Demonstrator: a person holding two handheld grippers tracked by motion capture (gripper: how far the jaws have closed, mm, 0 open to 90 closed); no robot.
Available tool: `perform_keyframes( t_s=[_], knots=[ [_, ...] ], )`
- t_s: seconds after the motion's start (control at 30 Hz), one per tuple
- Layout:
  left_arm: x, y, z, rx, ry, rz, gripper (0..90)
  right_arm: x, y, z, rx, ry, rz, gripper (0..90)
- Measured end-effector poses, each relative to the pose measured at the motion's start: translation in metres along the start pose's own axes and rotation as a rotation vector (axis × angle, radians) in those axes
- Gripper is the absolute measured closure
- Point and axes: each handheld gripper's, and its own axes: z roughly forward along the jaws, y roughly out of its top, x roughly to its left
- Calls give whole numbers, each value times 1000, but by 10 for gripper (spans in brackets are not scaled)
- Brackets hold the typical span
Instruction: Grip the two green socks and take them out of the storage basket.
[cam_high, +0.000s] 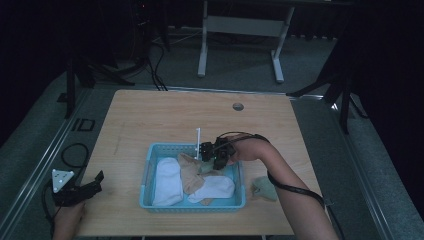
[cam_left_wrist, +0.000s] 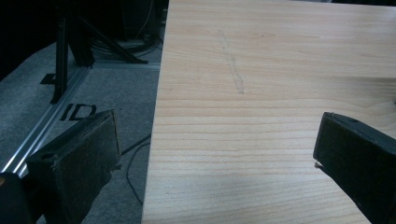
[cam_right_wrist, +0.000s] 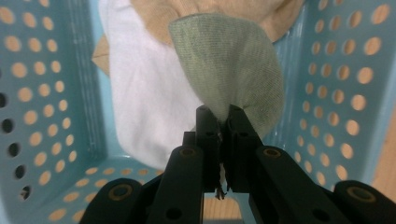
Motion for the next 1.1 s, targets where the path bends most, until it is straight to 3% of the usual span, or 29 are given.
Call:
perform_keyframes(
  t_s=[0.37,0.67,1.1],
  knots=[
    [0,0,0,-1,1,0,7,8,-8,-40,-27,-69,3,857],
    [0,0,0,2,3,0,7,9,-30,-78,-72,-105,34,858],
    [0,0,0,3,3,1,7,3,-72,-93,-72,-137,118,857]
  ],
)
